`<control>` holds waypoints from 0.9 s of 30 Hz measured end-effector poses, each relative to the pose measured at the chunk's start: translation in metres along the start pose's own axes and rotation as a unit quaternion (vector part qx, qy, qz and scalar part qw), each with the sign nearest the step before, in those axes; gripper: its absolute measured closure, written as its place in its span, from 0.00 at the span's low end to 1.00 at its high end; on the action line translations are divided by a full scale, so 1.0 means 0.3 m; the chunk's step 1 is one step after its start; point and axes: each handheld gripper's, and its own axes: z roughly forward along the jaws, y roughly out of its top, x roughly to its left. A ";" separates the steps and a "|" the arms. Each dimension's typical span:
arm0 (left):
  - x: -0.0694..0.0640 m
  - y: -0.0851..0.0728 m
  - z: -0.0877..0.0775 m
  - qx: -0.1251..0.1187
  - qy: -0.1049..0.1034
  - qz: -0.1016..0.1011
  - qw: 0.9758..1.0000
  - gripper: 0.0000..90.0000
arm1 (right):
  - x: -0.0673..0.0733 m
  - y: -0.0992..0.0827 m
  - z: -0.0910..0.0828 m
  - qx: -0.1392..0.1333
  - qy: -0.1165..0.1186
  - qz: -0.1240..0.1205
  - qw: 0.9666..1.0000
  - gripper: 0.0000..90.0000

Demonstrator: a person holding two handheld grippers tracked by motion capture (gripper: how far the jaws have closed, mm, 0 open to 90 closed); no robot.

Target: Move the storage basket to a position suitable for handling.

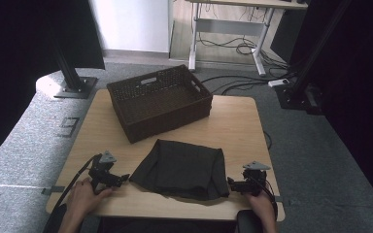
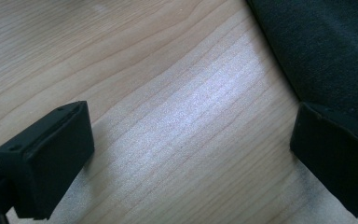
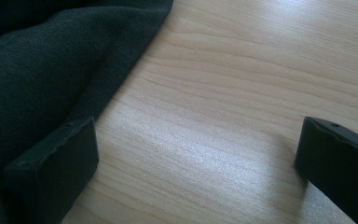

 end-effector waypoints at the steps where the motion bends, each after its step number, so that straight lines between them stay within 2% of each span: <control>1: 0.000 0.000 0.000 0.000 0.000 0.000 1.000 0.00 | 0.000 0.000 0.000 0.000 0.001 0.000 1.000 0.00; 7: -0.001 0.000 0.000 0.000 0.000 -0.001 1.000 0.00 | 0.000 0.004 0.004 -0.001 0.001 -0.001 1.000 0.00; 11: 0.003 -0.010 -0.009 0.000 -0.008 0.008 1.000 0.00 | 0.001 0.006 0.006 0.000 0.000 0.000 1.000 0.00; 19: 0.007 -0.016 -0.015 0.001 -0.003 0.002 1.000 0.00 | 0.004 0.010 0.005 0.006 -0.003 0.003 1.000 0.00; 26: 0.012 -0.006 -0.025 0.014 0.003 -0.003 1.000 0.05 | 0.007 0.021 0.002 0.024 0.006 -0.002 1.000 0.00; 27: 0.012 0.003 -0.027 0.018 0.010 -0.001 1.000 0.06 | 0.008 0.026 -0.002 0.025 0.016 0.002 1.000 0.00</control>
